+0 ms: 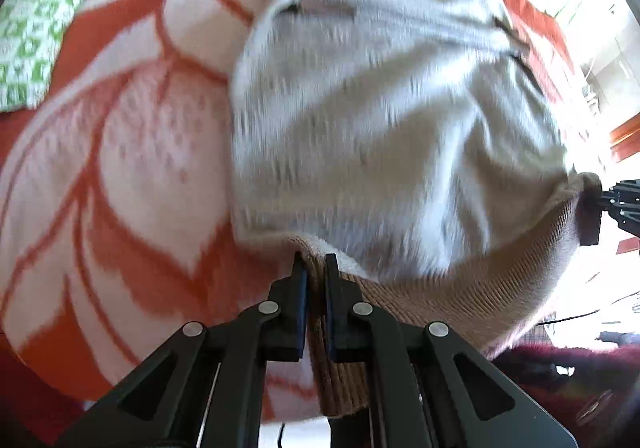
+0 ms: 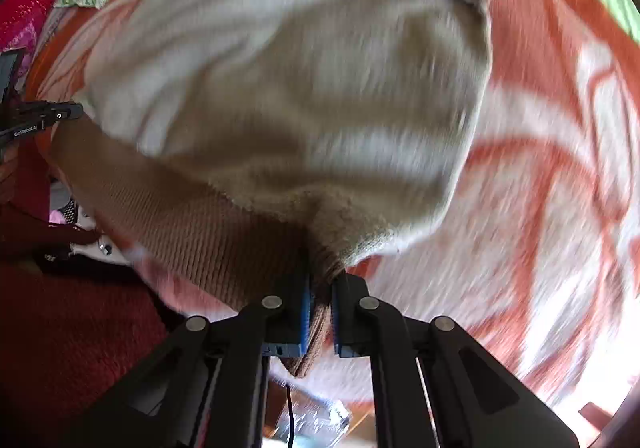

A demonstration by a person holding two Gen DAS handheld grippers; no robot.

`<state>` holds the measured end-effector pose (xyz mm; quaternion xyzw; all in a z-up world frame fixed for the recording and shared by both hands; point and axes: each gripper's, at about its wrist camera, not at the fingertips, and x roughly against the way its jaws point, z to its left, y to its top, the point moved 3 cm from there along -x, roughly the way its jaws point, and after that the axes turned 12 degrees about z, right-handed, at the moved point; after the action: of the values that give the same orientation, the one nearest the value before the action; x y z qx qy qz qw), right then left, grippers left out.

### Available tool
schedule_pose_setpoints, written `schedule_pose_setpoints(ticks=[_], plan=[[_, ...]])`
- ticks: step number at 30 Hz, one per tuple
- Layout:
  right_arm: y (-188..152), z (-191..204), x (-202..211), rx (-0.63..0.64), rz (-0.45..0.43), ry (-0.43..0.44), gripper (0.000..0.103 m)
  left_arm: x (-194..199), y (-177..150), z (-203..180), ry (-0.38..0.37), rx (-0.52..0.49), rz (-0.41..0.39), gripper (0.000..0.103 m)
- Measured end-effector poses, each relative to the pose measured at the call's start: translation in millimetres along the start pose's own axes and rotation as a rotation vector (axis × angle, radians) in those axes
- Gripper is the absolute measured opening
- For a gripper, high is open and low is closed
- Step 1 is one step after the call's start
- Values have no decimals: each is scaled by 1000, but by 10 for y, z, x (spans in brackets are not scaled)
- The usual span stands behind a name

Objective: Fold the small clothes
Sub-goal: 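Grasp the brown hem with the right tool while the left tool grasps the hem, then fold the hem up toward the collar with both tools and release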

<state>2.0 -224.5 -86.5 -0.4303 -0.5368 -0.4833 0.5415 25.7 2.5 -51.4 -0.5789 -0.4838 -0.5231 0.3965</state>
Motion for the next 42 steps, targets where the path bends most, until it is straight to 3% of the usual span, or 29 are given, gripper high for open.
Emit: schedule_pose_setpoints(ticks=[5, 11, 18, 27, 34, 37, 40, 41, 42], plan=[[517, -85, 353, 22, -139, -76, 9, 319, 627, 111, 36, 4, -118, 5], [1278, -631, 761, -38, -295, -159, 9, 733, 1577, 266, 61, 61, -278, 5], [2013, -1172, 979, -157, -404, -168, 9, 780, 2442, 272, 84, 99, -348, 5], [2602, -1597, 759, -245, -376, -171, 9, 487, 3180, 337, 111, 149, -336, 5], [2963, -1812, 351, -272, -313, -185, 9, -17, 3571, 473, 172, 178, -271, 7], [3007, -1888, 286, -286, -303, -142, 14, -50, 3572, 440, 209, 157, -269, 11], [2980, -1954, 376, -296, -309, -92, 14, 81, 3541, 477, 162, 162, -271, 16], [2960, -1983, 431, -301, -312, -70, 15, 126, 3530, 499, 151, 166, -271, 19], [2945, -2000, 468, -302, -314, -54, 17, 180, 3516, 524, 149, 171, -275, 32]])
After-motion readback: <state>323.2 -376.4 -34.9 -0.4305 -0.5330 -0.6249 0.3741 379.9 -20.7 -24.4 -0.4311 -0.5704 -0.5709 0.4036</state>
